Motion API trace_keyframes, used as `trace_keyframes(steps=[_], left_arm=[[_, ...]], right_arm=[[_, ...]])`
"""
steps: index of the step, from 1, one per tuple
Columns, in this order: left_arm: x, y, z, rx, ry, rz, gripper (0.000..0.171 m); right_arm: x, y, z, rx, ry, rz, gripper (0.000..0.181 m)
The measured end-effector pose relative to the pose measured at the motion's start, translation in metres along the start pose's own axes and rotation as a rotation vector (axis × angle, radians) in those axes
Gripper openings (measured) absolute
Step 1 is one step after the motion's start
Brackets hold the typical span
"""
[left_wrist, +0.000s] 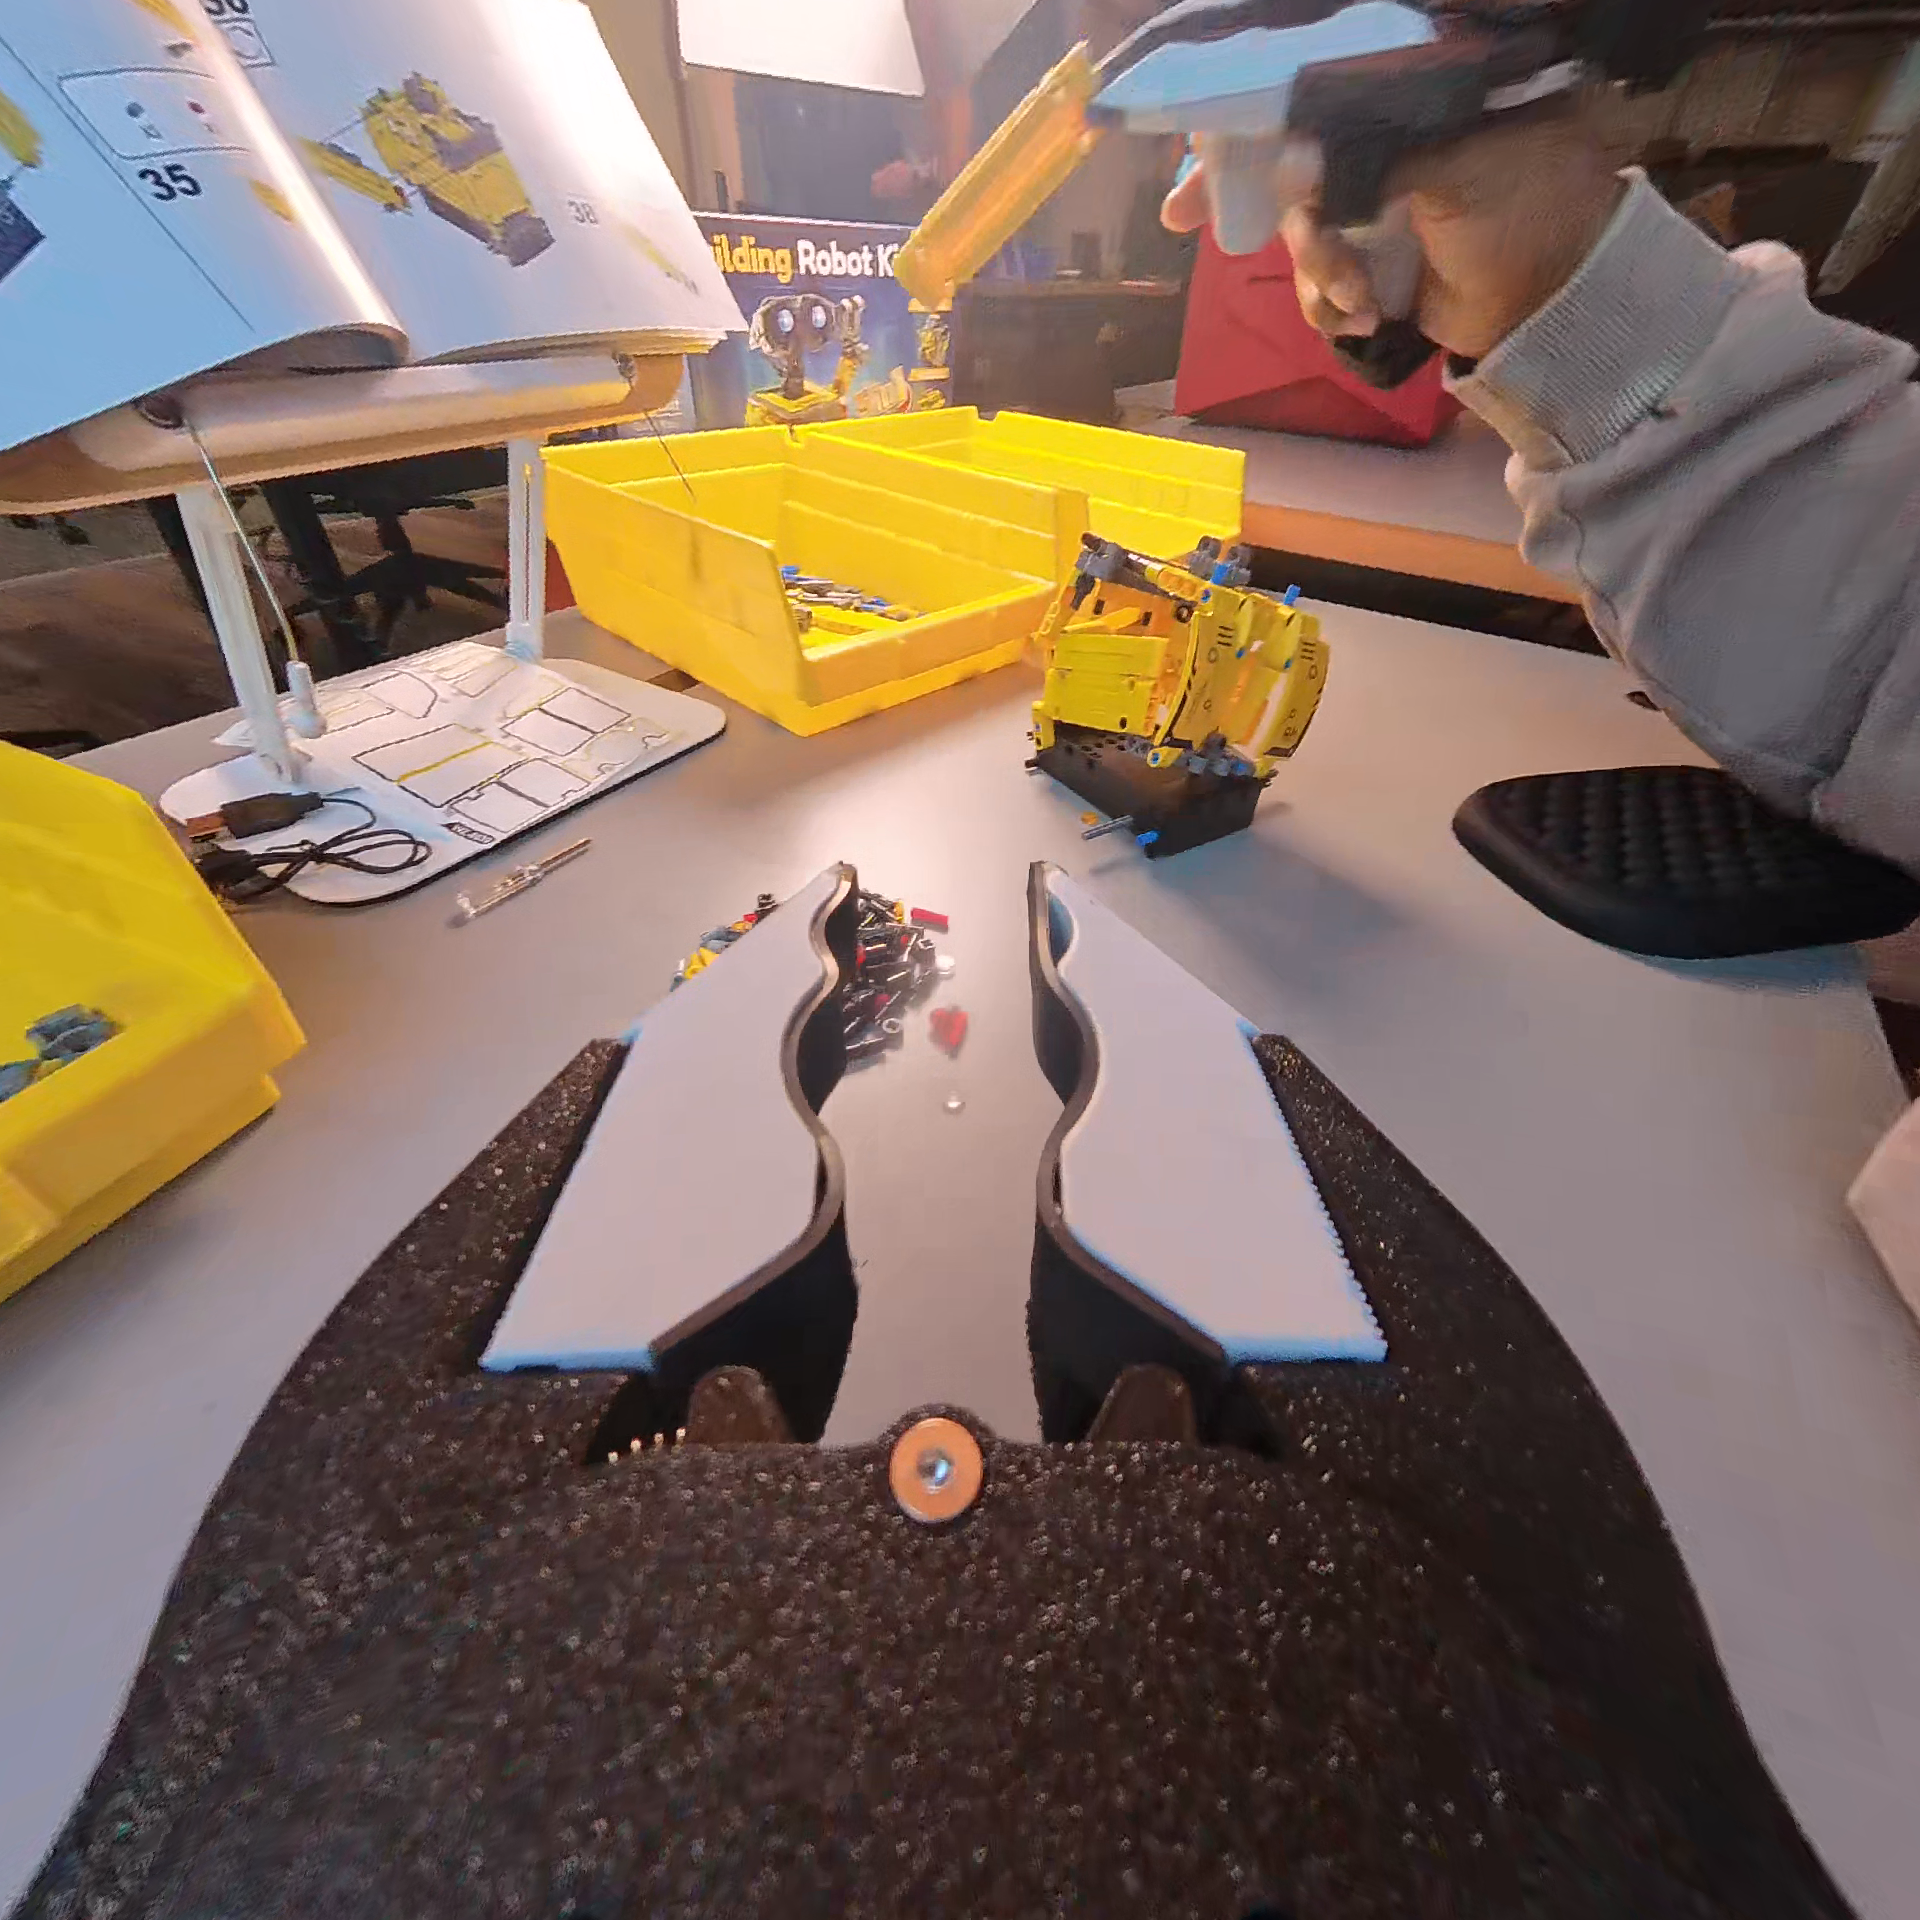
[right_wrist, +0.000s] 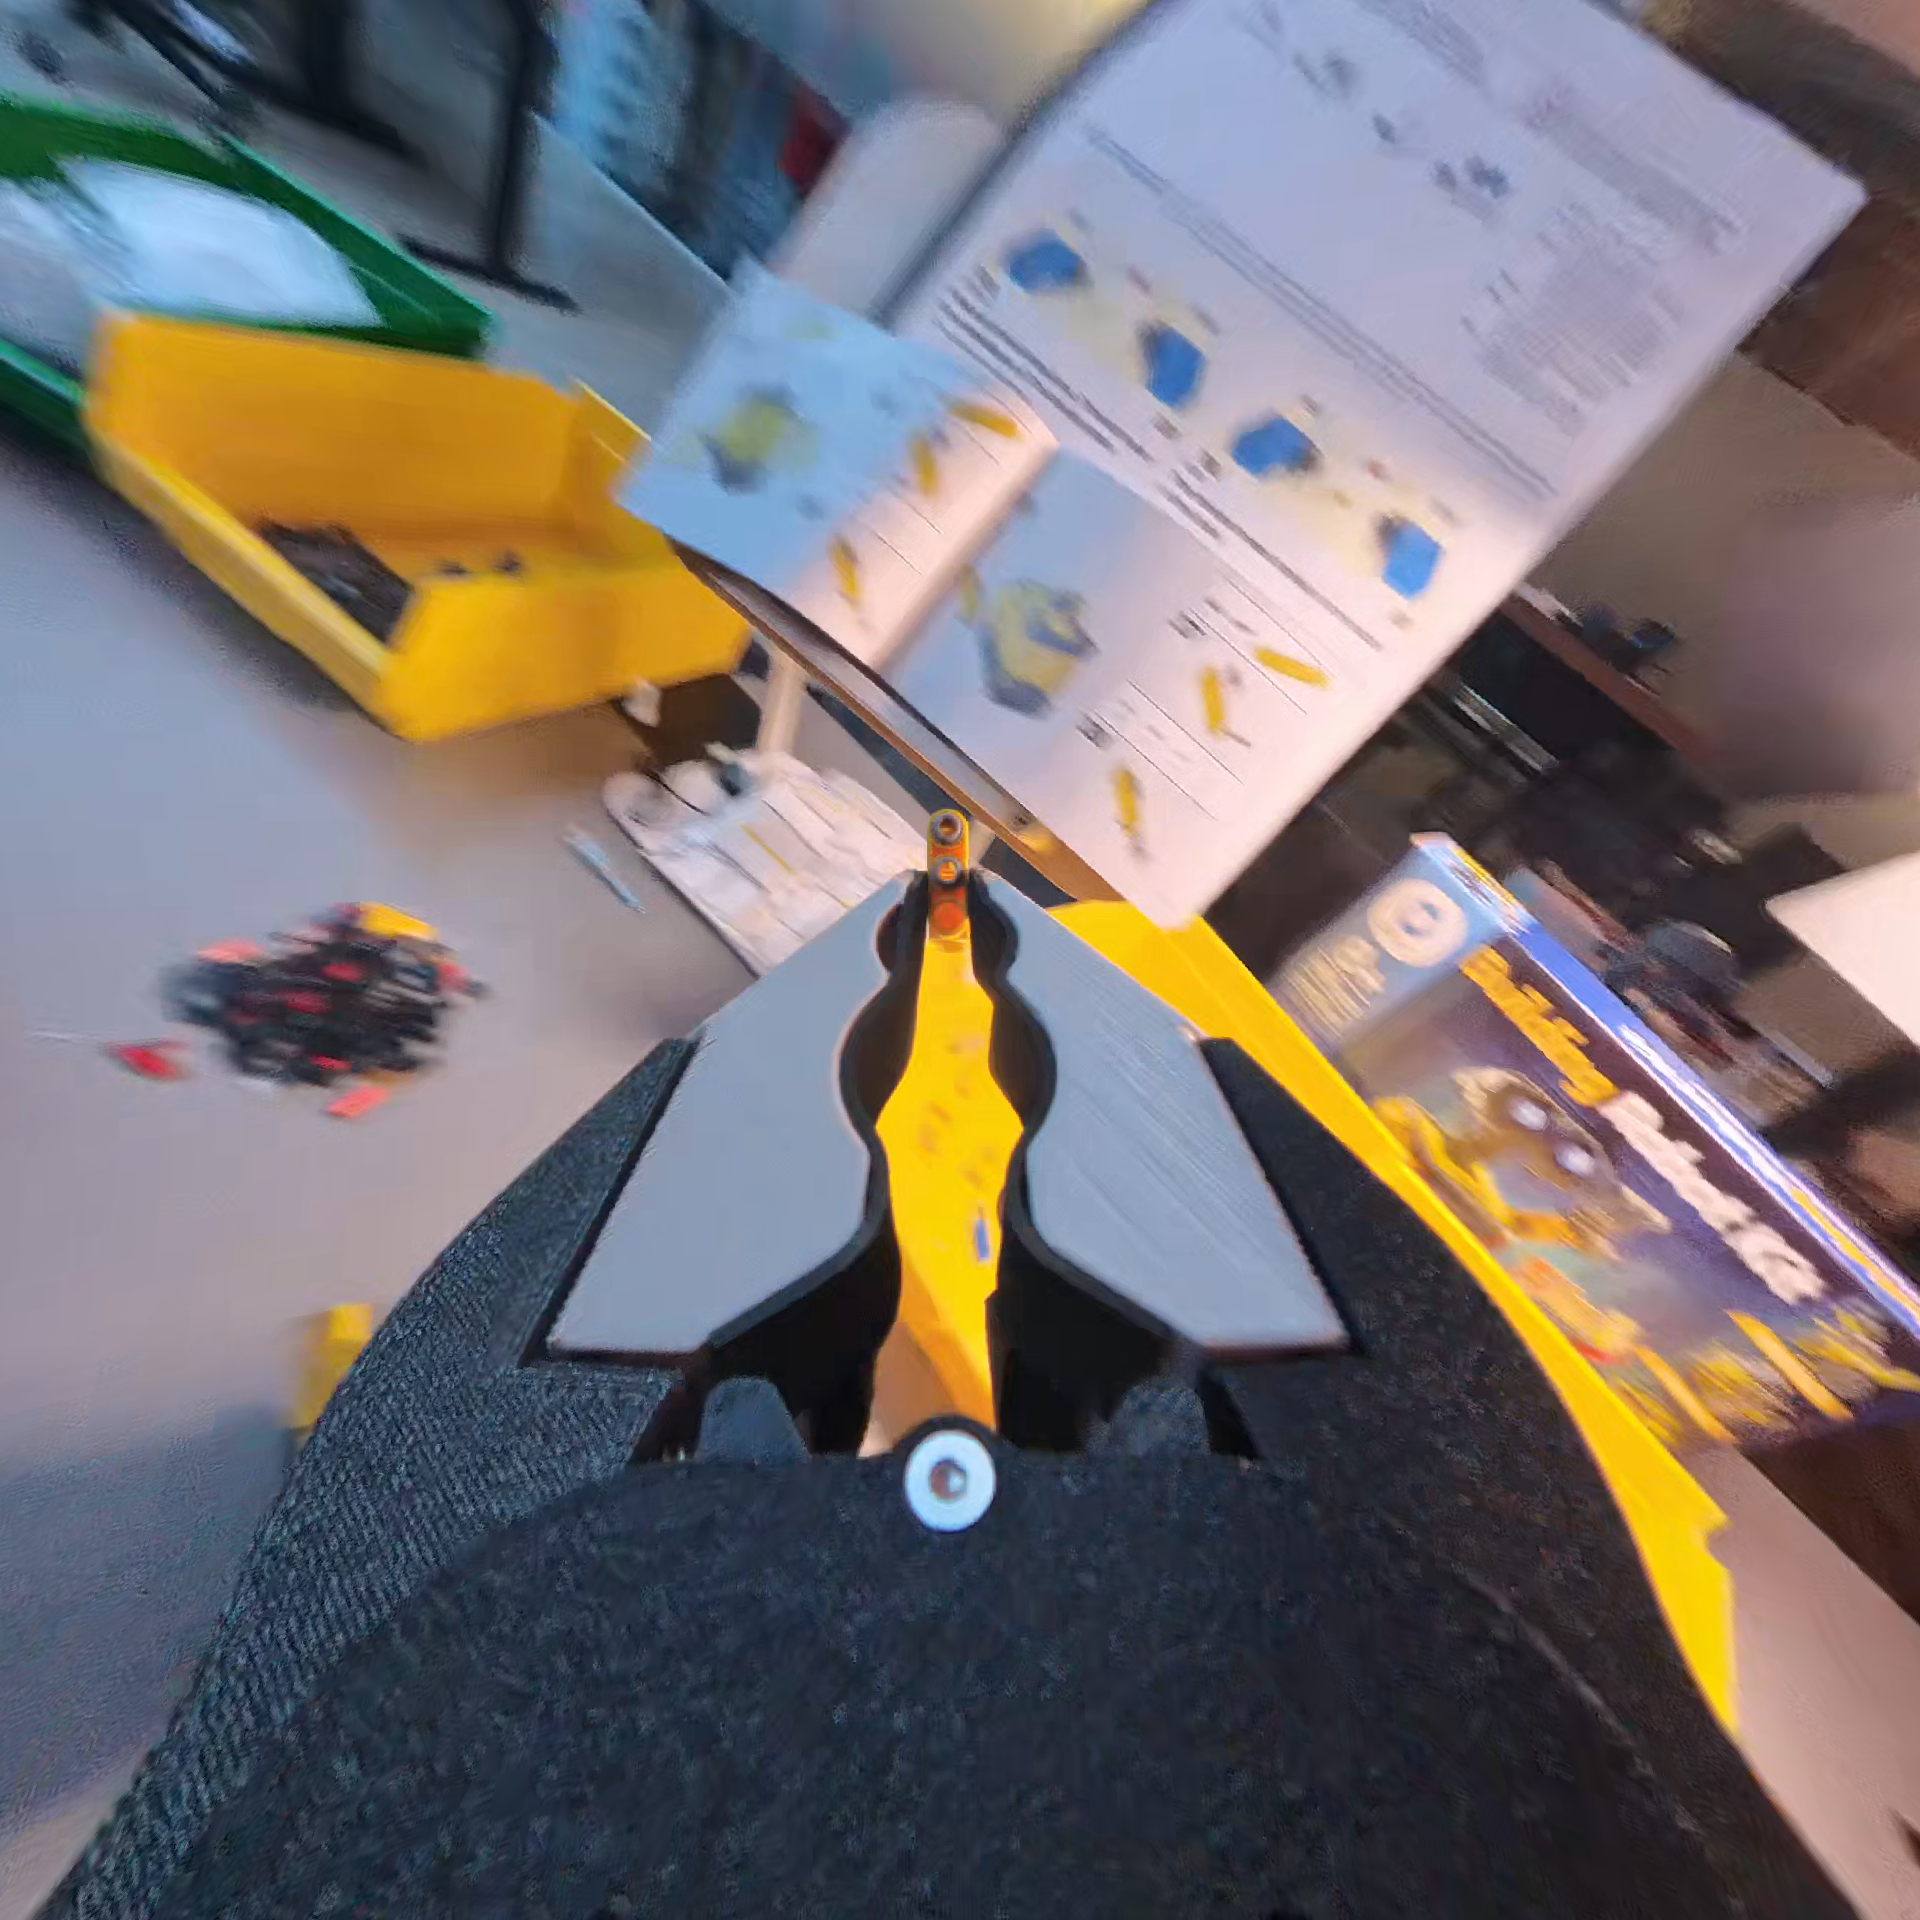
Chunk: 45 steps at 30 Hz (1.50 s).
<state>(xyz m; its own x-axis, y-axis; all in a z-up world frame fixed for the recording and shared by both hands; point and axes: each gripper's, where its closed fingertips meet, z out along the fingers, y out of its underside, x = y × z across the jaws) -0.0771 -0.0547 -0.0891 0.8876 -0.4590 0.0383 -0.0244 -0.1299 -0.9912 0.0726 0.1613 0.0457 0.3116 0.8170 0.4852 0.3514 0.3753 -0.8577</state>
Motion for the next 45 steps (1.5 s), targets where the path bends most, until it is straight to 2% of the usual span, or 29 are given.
trace_keyframes(steps=[3, 5, 7, 10, 13, 14, 16, 17, 21, 26, 28, 30, 34, 37, 40, 45], left_arm=[[-0.003, 0.006, 0.002, -0.031, -0.031, 0.03, 0.033], [-0.005, 0.012, 0.004, -0.055, -0.05, 0.049, 0.035], [-0.008, 0.017, 0.006, -0.078, -0.067, 0.06, 0.035], [-0.013, 0.022, 0.005, -0.092, -0.08, 0.05, 0.035], [-0.015, 0.021, 0.004, -0.087, -0.085, 0.037, 0.035], [-0.016, 0.02, 0.003, -0.086, -0.083, 0.033, 0.035], [-0.014, 0.02, 0.003, -0.084, -0.075, 0.025, 0.035], [-0.013, 0.02, 0.004, -0.086, -0.069, 0.023, 0.035], [-0.008, 0.025, 0.007, -0.119, -0.055, 0.04, 0.035], [-0.007, 0.033, 0.01, -0.157, -0.055, 0.058, 0.035], [-0.008, 0.038, 0.01, -0.177, -0.057, 0.054, 0.035], [-0.011, 0.048, 0.012, -0.231, -0.066, 0.05, 0.031], [-0.013, 0.072, 0.021, -0.384, -0.055, 0.038, 0.028], [-0.009, 0.086, 0.036, -0.483, -0.017, 0.053, 0.026], [-0.006, 0.088, 0.058, -0.518, 0.016, 0.111, 0.024], [-0.004, 0.101, 0.081, -0.601, 0.064, 0.203, 0.013]], right_arm=[[0.056, 0.069, 0.041, -0.183, 0.085, -0.048, 0.006], [0.071, 0.116, 0.071, -0.312, 0.082, -0.063, 0.006], [0.079, 0.154, 0.095, -0.444, 0.108, -0.151, 0.006], [0.077, 0.194, 0.122, -0.602, 0.118, -0.264, 0.007], [0.069, 0.227, 0.129, -0.775, 0.088, -0.381, 0.01], [0.066, 0.229, 0.129, -0.786, 0.078, -0.384, 0.014], [0.049, 0.227, 0.125, -0.789, 0.008, -0.231, 0.026], [0.044, 0.215, 0.124, -0.735, -0.008, -0.172, 0.03], [0.028, 0.142, 0.106, -0.462, -0.062, -0.011, 0.03], [-0.042, 0.031, 0.054, -0.071, -0.25, 0.102, 0.021], [-0.074, 0.005, 0.031, 0.017, -0.292, 0.082, 0.019], [-0.107, -0.008, 0.01, 0.073, -0.334, 0.066, 0.018], [-0.184, -0.003, -0.016, 0.113, -0.544, 0.203, 0.018], [-0.237, 0.028, -0.014, 0.042, -0.674, 0.289, 0.018], [-0.261, 0.066, 0.008, -0.085, -0.644, 0.238, 0.018], [-0.28, 0.076, 0.015, -0.101, -0.666, 0.164, 0.018]])
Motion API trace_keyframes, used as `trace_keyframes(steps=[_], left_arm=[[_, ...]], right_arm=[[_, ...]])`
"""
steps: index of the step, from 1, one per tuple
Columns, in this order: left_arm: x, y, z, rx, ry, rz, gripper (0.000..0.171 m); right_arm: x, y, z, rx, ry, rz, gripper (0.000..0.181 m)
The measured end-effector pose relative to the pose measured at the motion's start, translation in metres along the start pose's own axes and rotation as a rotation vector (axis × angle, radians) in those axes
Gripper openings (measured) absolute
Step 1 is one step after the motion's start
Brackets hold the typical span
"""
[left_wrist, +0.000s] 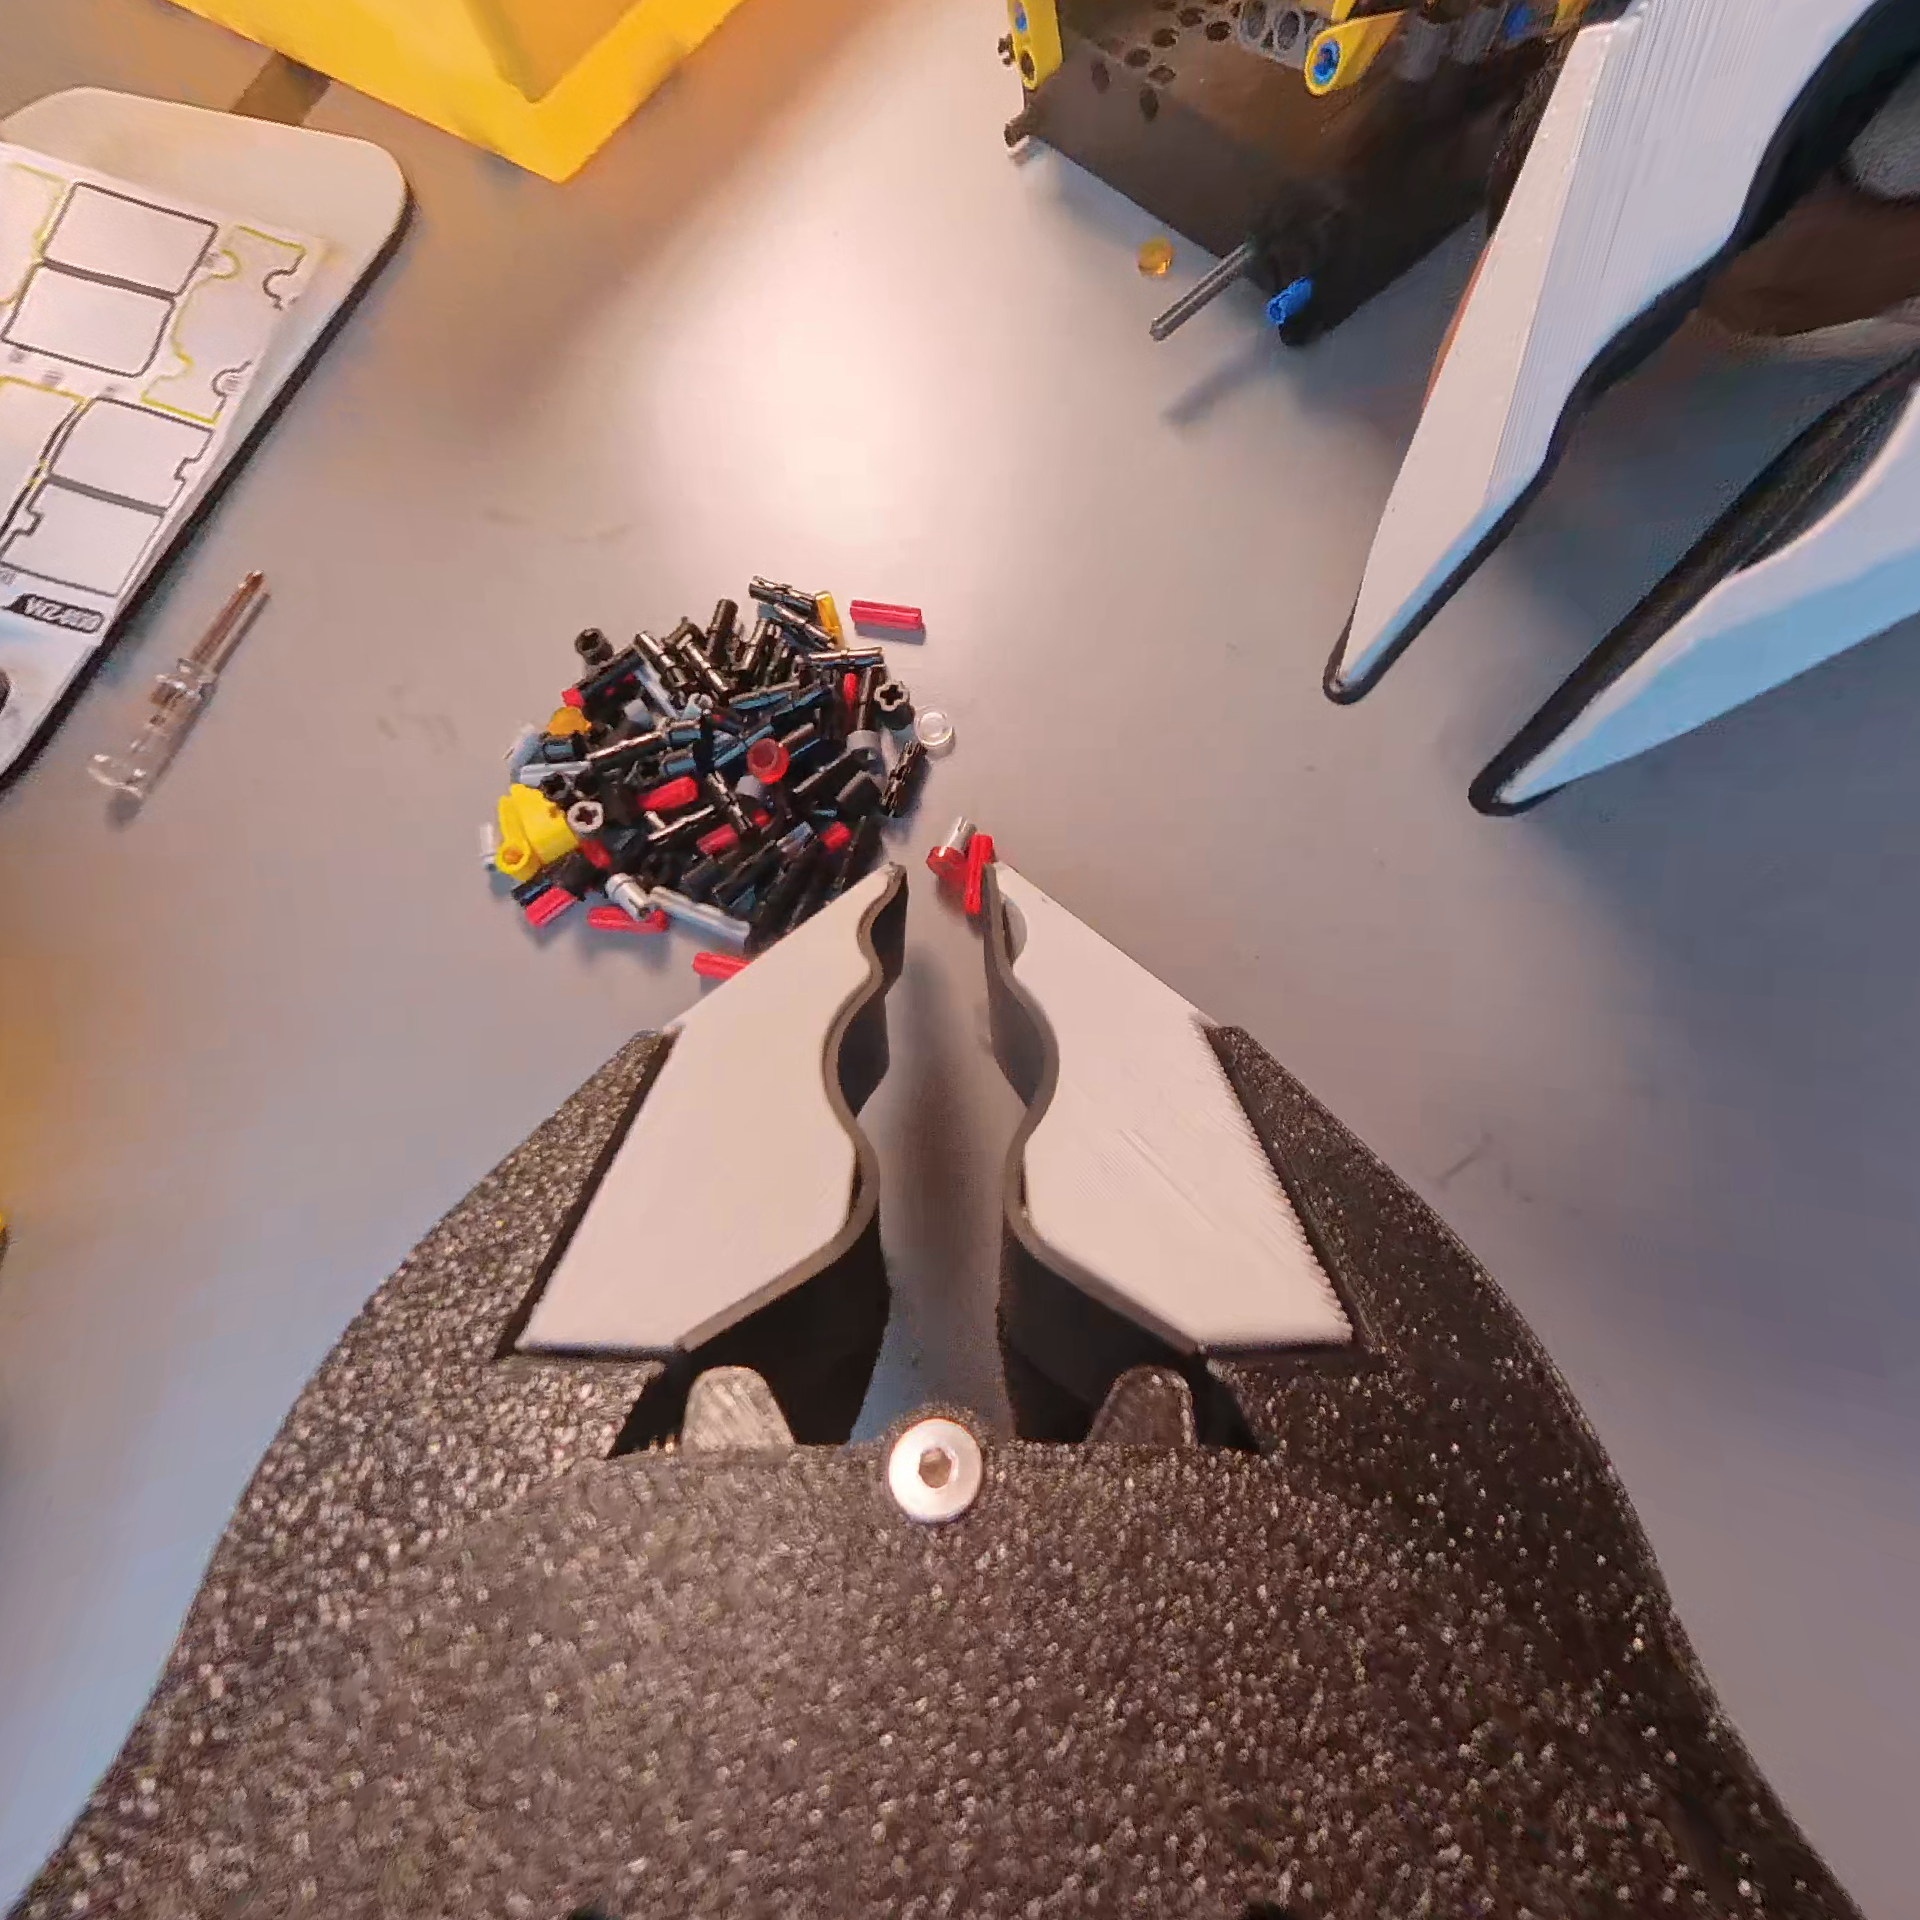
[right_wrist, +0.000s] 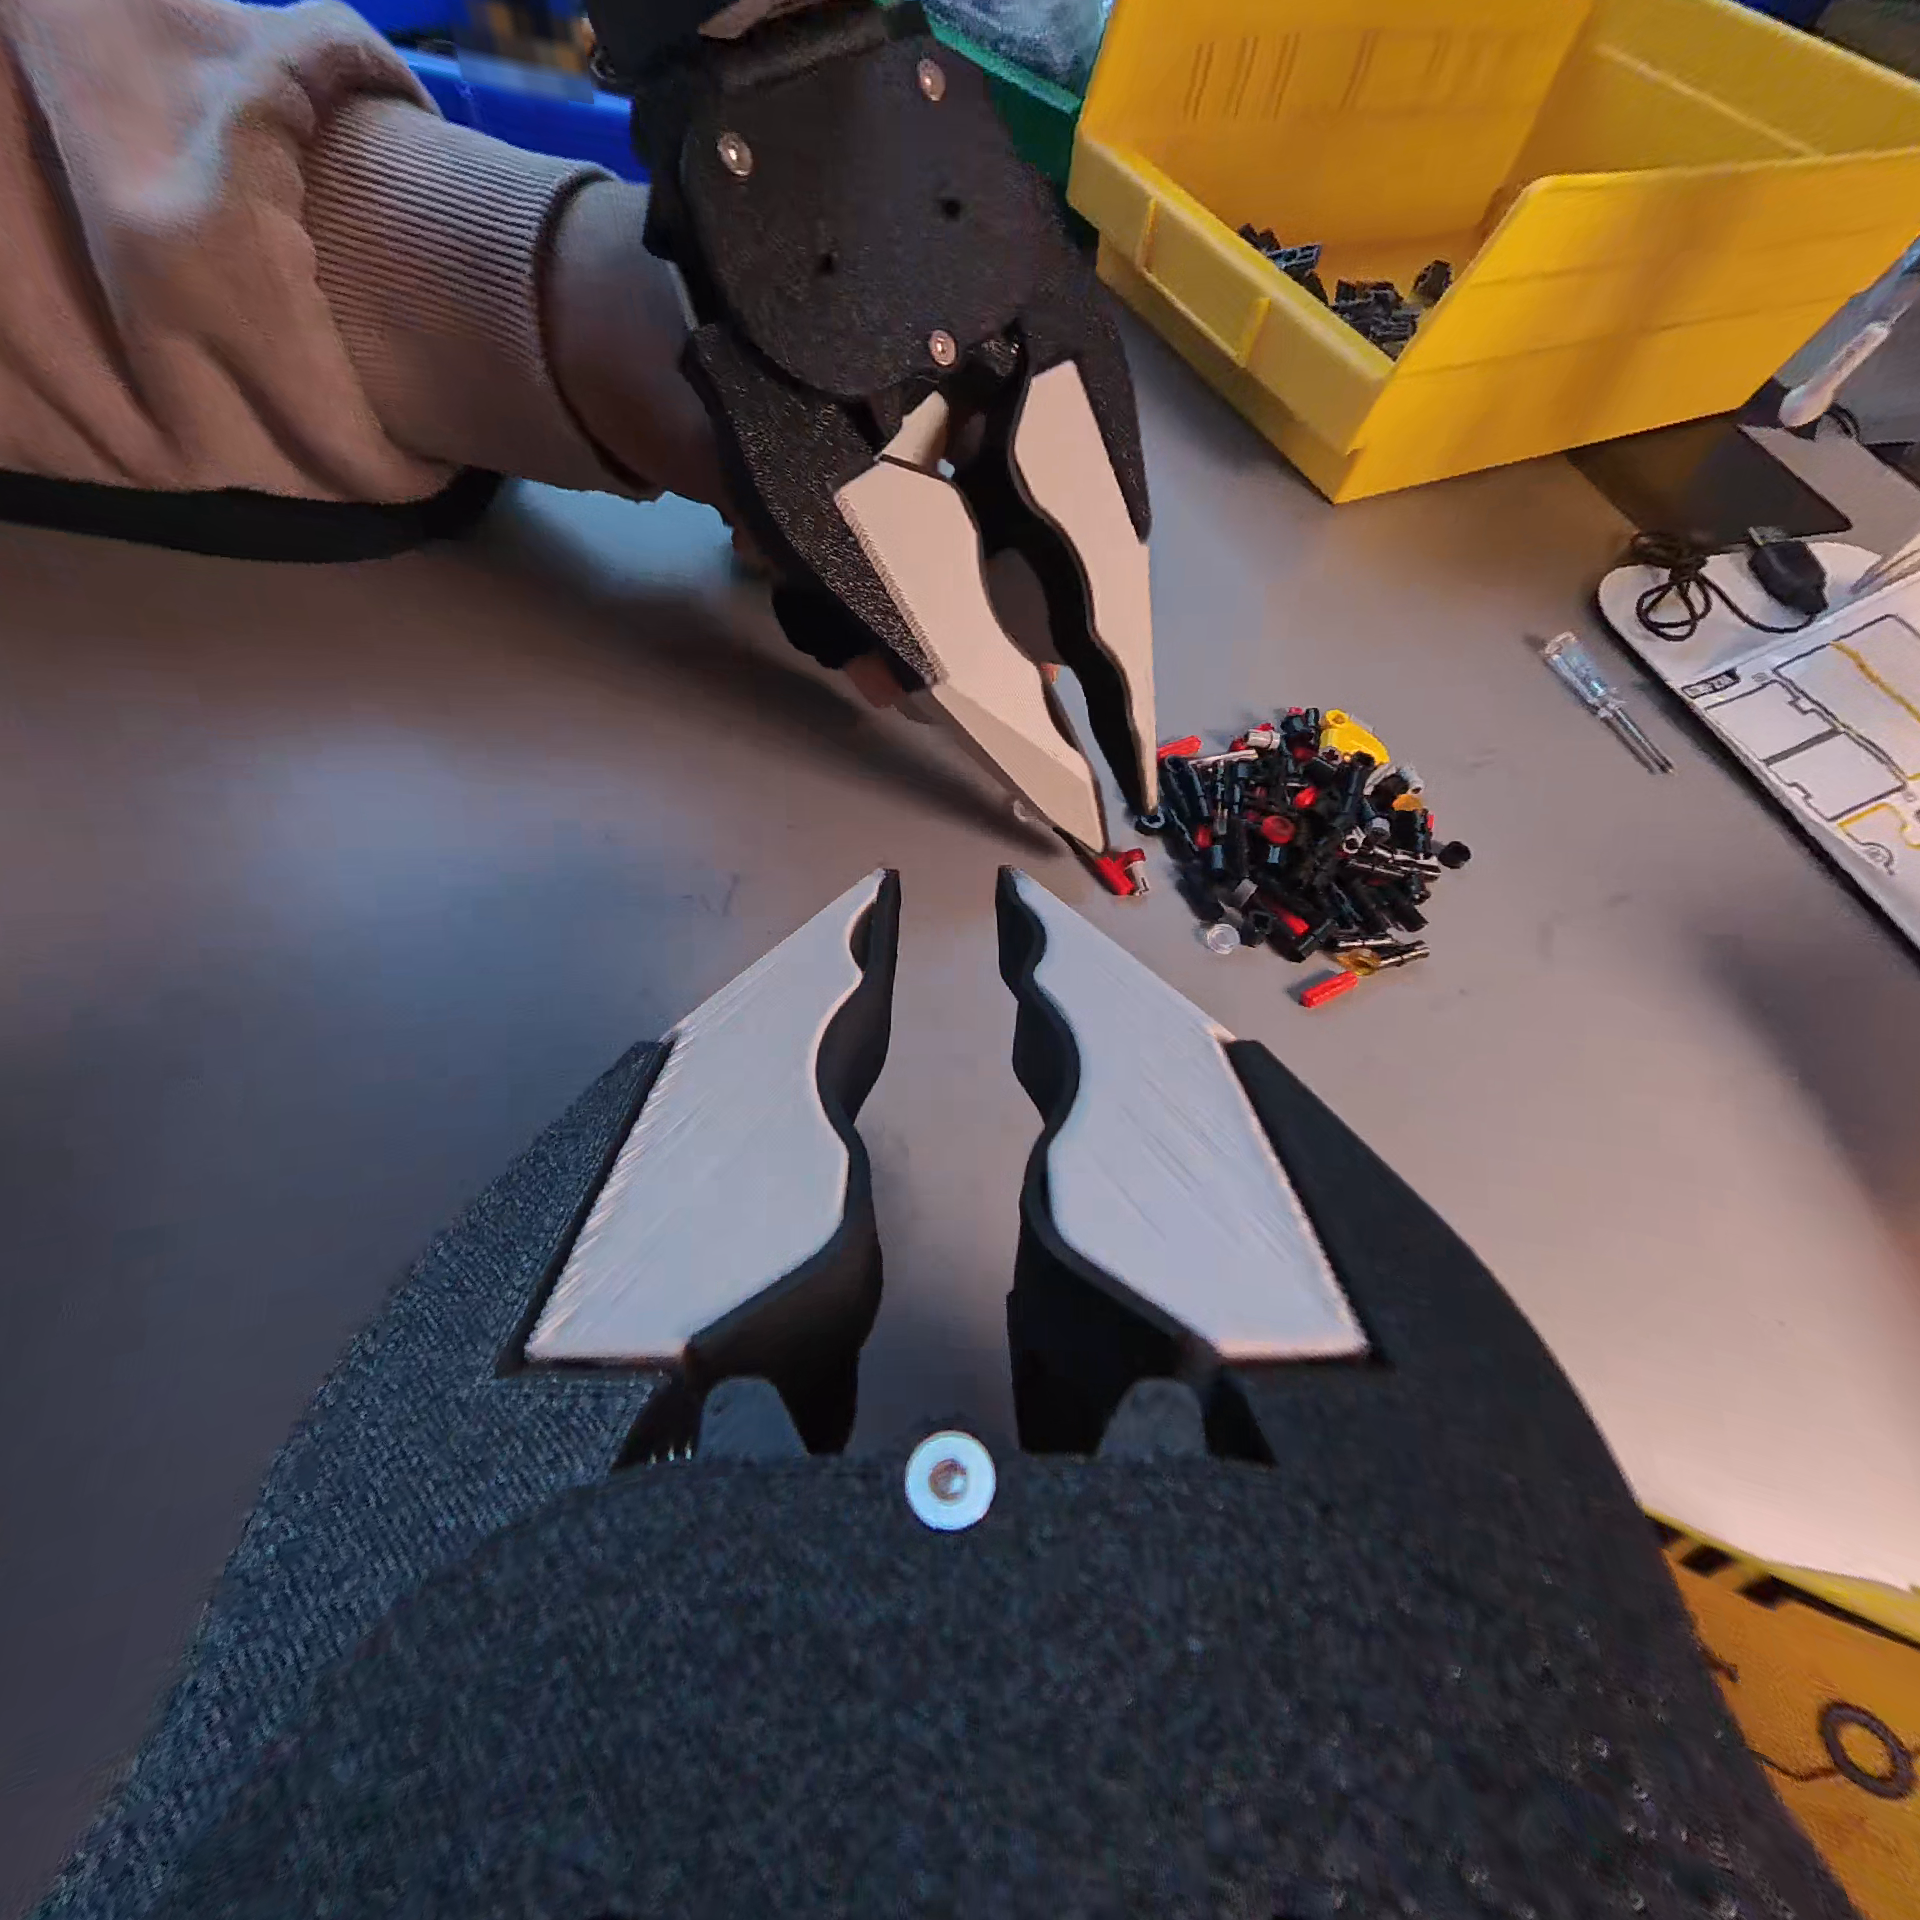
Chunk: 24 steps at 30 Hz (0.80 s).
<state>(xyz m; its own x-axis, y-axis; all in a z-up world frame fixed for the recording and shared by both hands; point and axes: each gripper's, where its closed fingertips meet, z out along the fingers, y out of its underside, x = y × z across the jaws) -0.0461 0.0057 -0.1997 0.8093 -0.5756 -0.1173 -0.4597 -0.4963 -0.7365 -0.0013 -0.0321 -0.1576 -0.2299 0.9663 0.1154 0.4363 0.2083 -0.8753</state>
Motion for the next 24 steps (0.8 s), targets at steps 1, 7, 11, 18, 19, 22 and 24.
trace_keyframes(steps=[1, 7, 11, 18, 19, 22, 24], left_arm=[[0.0, -0.001, 0.003, -0.006, 0.005, 0.003, 0.013], [0.002, -0.003, 0.012, -0.033, 0.016, 0.039, 0.011], [0.003, -0.001, 0.011, -0.032, 0.035, 0.012, 0.011], [0.006, 0.002, 0.007, -0.029, 0.024, 0.06, 0.011], [0.007, 0.002, 0.006, -0.027, 0.016, 0.08, 0.011], [0.009, 0.003, 0.004, -0.023, 0.006, 0.119, 0.011], [0.012, 0.003, 0.002, -0.02, 0.021, 0.119, 0.011]], right_arm=[[-0.001, 0.001, 0.0, 0.003, 0.002, -0.002, 0.018], [-0.007, 0.011, 0.001, -0.002, -0.024, 0.031, 0.017], [-0.006, 0.01, 0.002, 0.001, -0.026, 0.034, 0.018], [0.004, 0.008, 0.0, 0.02, 0.022, 0.069, 0.018], [0.006, 0.008, -0.001, 0.024, 0.031, 0.073, 0.018], [0.009, 0.008, -0.001, 0.023, 0.041, 0.091, 0.018], [0.011, 0.01, -0.001, 0.01, 0.049, 0.099, 0.018]])
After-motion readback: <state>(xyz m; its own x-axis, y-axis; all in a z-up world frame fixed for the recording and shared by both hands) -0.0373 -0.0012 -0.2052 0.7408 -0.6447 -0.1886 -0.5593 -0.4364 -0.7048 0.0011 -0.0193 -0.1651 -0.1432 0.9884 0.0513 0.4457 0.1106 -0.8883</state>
